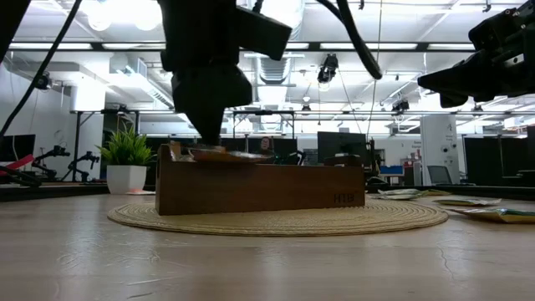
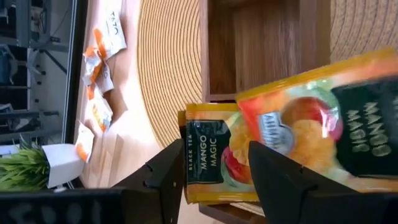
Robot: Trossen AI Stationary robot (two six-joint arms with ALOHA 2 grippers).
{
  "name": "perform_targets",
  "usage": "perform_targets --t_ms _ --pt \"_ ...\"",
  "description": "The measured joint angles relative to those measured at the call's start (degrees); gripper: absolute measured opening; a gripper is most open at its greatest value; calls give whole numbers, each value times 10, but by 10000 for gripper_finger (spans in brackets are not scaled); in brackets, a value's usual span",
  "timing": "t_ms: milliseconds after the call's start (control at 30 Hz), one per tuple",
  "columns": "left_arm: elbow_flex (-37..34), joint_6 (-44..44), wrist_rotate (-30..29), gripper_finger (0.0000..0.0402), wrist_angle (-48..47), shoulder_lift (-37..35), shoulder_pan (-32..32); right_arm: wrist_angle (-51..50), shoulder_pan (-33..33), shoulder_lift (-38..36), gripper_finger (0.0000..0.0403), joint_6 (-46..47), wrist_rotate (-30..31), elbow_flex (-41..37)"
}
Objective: Pick & Place Tea
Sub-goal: Put the mango tea sachet into the left section of the wooden organizer
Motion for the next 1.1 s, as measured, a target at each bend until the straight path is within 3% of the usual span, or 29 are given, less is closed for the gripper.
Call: perform_targets --t_ms 467,733,1100 --pt "25 5 5 171 0 0 -3 0 0 0 9 0 0 0" --pt "87 9 68 171 8 -2 -15 0 0 0 9 0 0 0" --pt "54 170 96 171 172 -2 -52 0 0 0 9 0 0 0"
